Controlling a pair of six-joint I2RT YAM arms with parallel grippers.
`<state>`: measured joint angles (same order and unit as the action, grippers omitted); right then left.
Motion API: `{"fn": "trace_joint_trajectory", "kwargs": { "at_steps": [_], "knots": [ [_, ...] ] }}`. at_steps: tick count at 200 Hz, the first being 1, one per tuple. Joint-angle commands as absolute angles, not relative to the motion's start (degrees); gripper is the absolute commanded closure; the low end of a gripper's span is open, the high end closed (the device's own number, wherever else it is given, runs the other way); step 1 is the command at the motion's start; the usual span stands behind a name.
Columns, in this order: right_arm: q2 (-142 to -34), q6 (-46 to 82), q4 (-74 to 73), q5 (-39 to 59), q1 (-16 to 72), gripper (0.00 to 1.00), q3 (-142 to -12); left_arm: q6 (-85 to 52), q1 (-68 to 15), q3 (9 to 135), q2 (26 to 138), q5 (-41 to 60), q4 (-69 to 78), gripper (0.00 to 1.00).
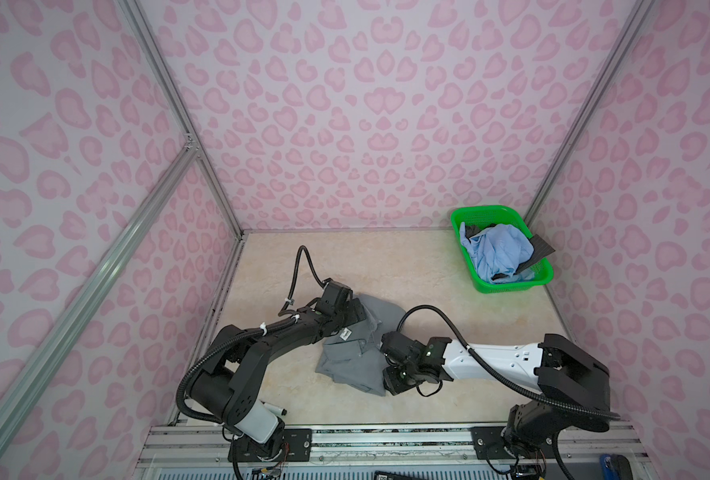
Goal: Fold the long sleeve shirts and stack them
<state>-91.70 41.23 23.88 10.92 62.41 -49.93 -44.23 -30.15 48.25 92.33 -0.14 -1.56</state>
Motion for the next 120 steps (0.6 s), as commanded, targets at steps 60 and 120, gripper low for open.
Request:
{"fn": "trace_joint_trajectory", "kwargs": {
  "at_steps": [60,120],
  "knots": [
    [-104.1,47.1,11.2,12.7,67.5,0.54,-61.3,-43.5,-18.1,50.6,80.5,3.9,-5.7,0.07],
    [-97.1,38.1,27.3,9.8,65.0,0.54,-67.6,-48.0,-18.7,48.4,70.2,0.8,-24.0,0.08]
  ]
}}
